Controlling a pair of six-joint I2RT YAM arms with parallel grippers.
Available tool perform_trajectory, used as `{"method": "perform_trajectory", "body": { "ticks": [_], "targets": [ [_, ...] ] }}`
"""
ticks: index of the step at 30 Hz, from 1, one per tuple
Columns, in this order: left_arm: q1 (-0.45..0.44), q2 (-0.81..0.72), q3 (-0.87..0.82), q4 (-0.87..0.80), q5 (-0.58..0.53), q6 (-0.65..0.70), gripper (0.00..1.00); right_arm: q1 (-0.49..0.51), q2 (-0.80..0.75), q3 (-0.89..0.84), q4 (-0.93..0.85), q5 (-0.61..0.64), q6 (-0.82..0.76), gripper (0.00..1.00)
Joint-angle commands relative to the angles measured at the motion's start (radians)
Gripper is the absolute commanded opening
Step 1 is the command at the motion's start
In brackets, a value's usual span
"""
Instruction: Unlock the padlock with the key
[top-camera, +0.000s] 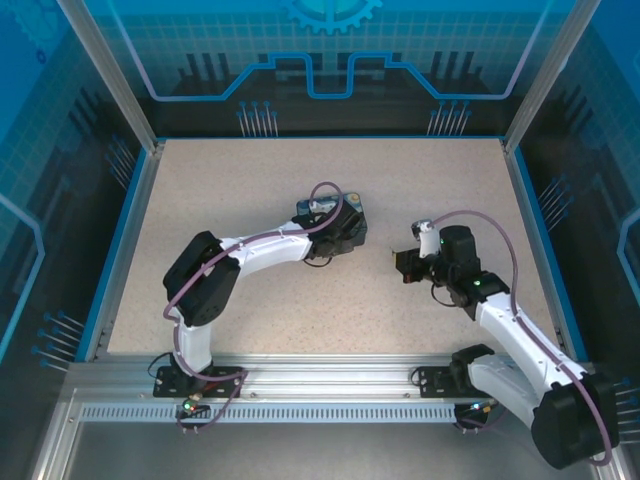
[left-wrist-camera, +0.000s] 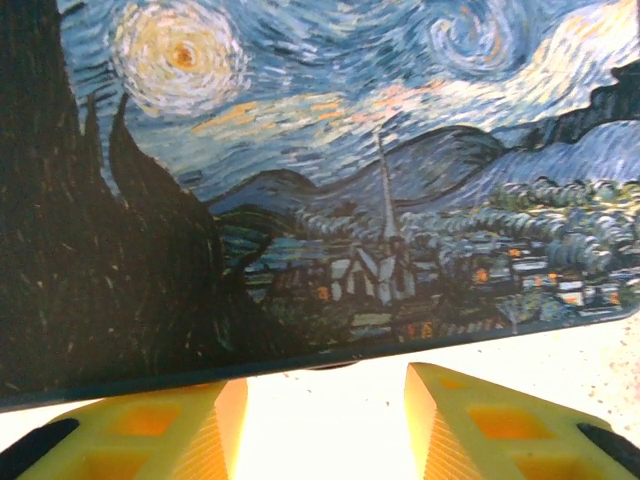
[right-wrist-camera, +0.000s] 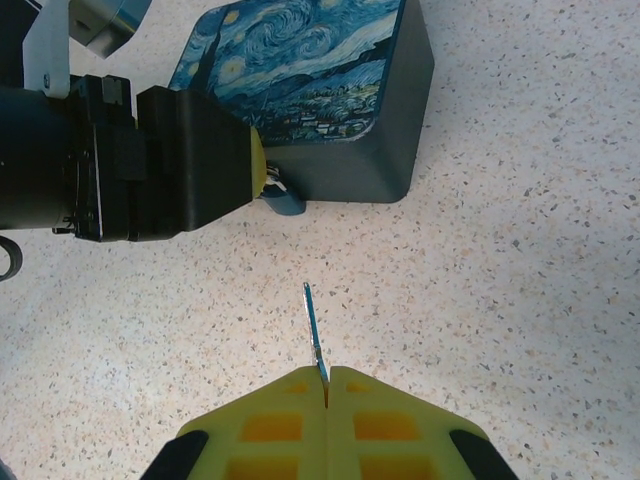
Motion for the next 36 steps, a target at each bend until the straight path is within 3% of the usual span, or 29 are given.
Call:
{"method": "perform_trajectory", "body": {
  "ticks": [1, 9, 18, 26, 36],
  "targets": [
    [0.044, -0.023, -0.040, 0.026, 0.008, 0.029, 0.47, 0.023, 0.016, 0.006, 0.028, -0.004, -0.018, 0.00],
    [0.079, -0.020, -0.073, 0.148, 0.041, 0.136, 0.55, 0.047, 0.037, 0.016, 0.042, 0.009, -0.027, 0.00],
    [0.170, -0.124, -0.407, 0.626, 0.368, 0.225, 0.69, 0.050, 0.006, -0.005, 0.074, -0.006, -0.046, 0.00],
    [0.211, -0.130, -0.529, 0.872, 0.482, 0.245, 0.74, 0.053, 0.003, -0.009, 0.082, 0.002, -0.057, 0.00],
    [0.215, -0.053, -0.535, 0.933, 0.413, 0.235, 0.74, 0.053, -0.003, 0.003, 0.060, 0.021, -0.076, 0.00]
  ]
}}
